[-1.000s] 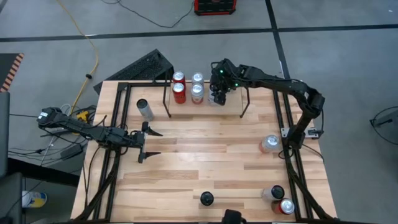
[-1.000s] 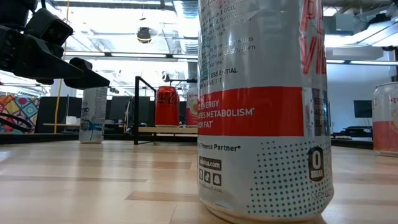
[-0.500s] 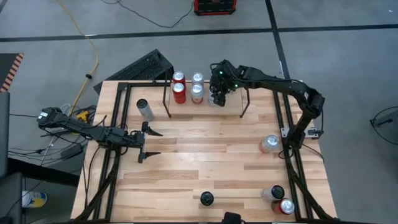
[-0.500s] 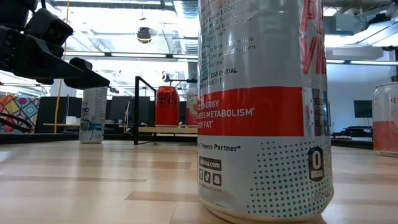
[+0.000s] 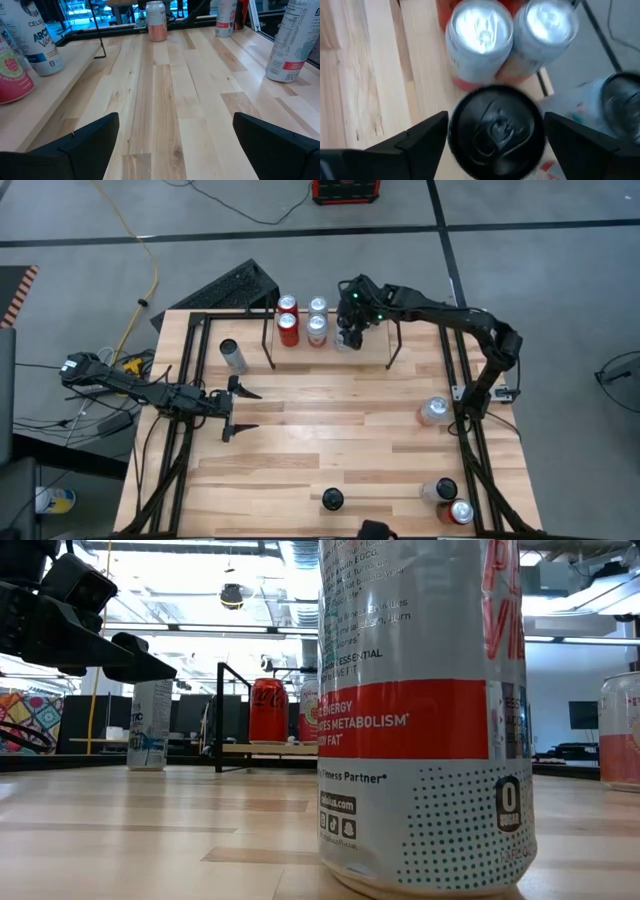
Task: Place canned beverage on shelf
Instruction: Put the bottom white blue soda can on the shelf and align with other white blue soda can
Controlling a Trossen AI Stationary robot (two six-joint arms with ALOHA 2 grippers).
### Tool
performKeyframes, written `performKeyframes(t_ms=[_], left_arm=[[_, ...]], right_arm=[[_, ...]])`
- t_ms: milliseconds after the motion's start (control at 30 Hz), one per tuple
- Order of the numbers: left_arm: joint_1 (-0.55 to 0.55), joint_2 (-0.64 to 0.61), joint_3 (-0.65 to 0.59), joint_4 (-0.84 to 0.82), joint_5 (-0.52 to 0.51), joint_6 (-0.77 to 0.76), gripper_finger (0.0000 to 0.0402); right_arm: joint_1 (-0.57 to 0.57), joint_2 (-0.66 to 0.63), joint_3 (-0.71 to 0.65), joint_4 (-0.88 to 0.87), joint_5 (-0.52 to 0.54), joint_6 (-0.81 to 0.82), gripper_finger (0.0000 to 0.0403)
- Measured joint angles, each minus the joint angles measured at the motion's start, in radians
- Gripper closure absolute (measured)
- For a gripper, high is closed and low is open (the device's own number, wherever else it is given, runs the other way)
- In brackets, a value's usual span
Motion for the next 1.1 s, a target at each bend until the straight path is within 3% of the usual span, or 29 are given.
performKeyframes(t_ms=[167, 400, 600, 767, 933, 1100], left_arm=[[0.000, 0.000, 0.000, 0.000, 0.000, 0.000, 0.0023], [0.000, 0.000, 0.000, 0.000, 0.000, 0.000, 0.0023], [0.000, 0.000, 0.000, -0.002, 0.003, -0.015, 0.0023], [0.000, 0.000, 0.000, -0.023, 0.011, -0.057, 0.0023], [0.000, 0.000, 0.000, -0.044, 0.011, -0.097, 0.0023], [0.000, 0.000, 0.000, -0.044, 0.010, -0.103, 0.0023]], right_arm=[[0.013, -0.001, 0.067, -0.020, 0.019, -0.006, 0.0053], [0.061, -0.002, 0.183, -0.074, 0.138, -0.027, 0.0054], [0.154, -0.017, 0.245, -0.277, 0.122, 0.059, 0.0064], [0.302, -0.106, 0.056, -0.249, 0.213, 0.129, 0.0106], [0.442, -0.253, -0.248, 0.110, 0.441, 0.186, 0.0157], [0.497, -0.309, -0.483, 0.441, 0.494, 0.249, 0.0223]])
